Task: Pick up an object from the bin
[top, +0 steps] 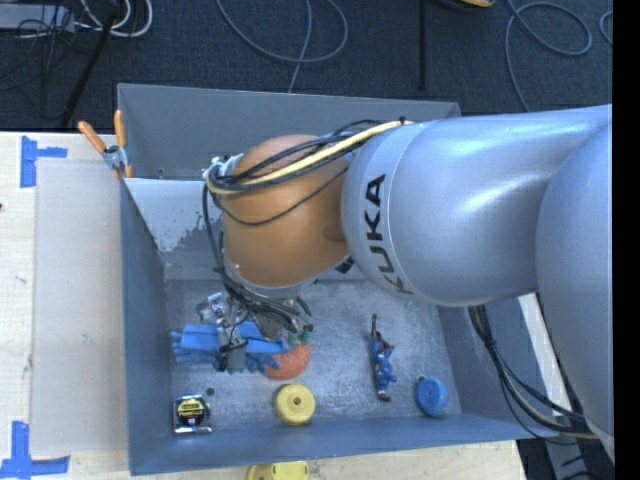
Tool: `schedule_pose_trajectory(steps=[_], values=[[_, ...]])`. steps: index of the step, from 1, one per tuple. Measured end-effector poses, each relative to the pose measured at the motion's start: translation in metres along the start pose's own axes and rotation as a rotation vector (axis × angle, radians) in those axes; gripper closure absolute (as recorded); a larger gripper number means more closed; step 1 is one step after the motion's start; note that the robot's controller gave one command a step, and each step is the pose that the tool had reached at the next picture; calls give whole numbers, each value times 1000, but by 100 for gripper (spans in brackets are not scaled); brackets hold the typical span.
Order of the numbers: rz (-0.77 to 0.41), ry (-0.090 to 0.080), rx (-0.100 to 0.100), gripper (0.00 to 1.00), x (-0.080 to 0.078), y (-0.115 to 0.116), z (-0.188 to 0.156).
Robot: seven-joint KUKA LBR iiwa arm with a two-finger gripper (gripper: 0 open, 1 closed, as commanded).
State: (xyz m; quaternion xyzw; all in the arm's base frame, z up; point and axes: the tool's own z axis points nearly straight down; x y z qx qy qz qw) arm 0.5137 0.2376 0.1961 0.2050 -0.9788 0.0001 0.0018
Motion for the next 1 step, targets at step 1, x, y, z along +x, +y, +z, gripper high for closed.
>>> schedule_pose_trajectory(steps=[1], values=[[25, -1, 0, 100, -4, -1, -60]])
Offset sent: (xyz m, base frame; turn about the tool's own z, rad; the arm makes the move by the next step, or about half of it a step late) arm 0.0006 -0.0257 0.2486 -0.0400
